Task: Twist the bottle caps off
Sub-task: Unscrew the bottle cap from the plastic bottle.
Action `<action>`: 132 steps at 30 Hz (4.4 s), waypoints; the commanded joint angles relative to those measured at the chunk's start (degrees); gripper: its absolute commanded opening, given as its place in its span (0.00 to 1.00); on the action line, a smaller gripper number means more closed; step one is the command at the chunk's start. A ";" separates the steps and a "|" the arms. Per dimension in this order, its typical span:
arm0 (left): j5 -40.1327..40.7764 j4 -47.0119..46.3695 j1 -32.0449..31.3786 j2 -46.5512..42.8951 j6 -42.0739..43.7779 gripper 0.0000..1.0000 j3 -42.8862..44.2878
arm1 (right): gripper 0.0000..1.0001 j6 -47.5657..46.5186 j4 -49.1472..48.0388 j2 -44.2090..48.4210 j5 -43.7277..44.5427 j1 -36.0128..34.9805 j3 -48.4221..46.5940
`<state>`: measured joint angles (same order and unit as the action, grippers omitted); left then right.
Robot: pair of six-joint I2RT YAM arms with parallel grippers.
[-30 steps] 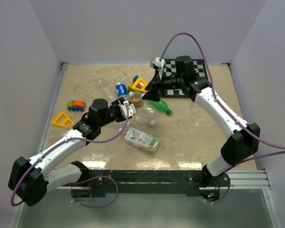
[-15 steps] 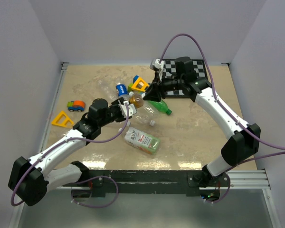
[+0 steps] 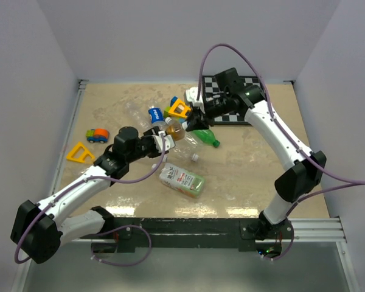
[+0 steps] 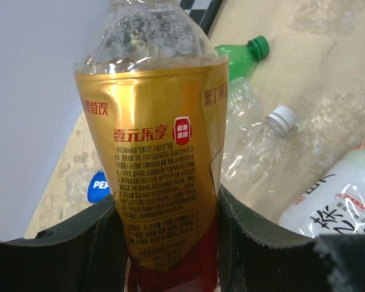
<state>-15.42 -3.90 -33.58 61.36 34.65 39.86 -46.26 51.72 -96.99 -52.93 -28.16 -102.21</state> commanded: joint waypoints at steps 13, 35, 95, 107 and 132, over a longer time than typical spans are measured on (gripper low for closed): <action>-8.49 -0.49 -0.43 -1.25 1.64 0.00 0.04 | 0.77 -9.24 -13.56 13.66 7.57 -2.78 10.36; -8.05 -0.93 -0.43 -0.81 -0.03 0.00 0.40 | 0.80 36.42 -25.28 16.84 7.49 1.27 20.83; -8.05 -0.67 -0.43 0.51 -0.55 0.00 0.49 | 0.89 38.79 -30.11 21.59 4.94 2.24 23.99; -7.34 -0.76 -0.34 0.42 -0.82 0.00 0.49 | 0.72 36.77 -25.18 16.22 9.07 0.13 21.71; -9.54 -0.23 -0.43 0.25 0.68 0.00 0.05 | 0.00 -47.08 5.05 9.54 9.42 -1.72 5.11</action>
<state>-22.20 -2.90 -33.78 62.04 34.13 39.40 -76.84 58.11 -90.30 -47.27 -30.33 -96.14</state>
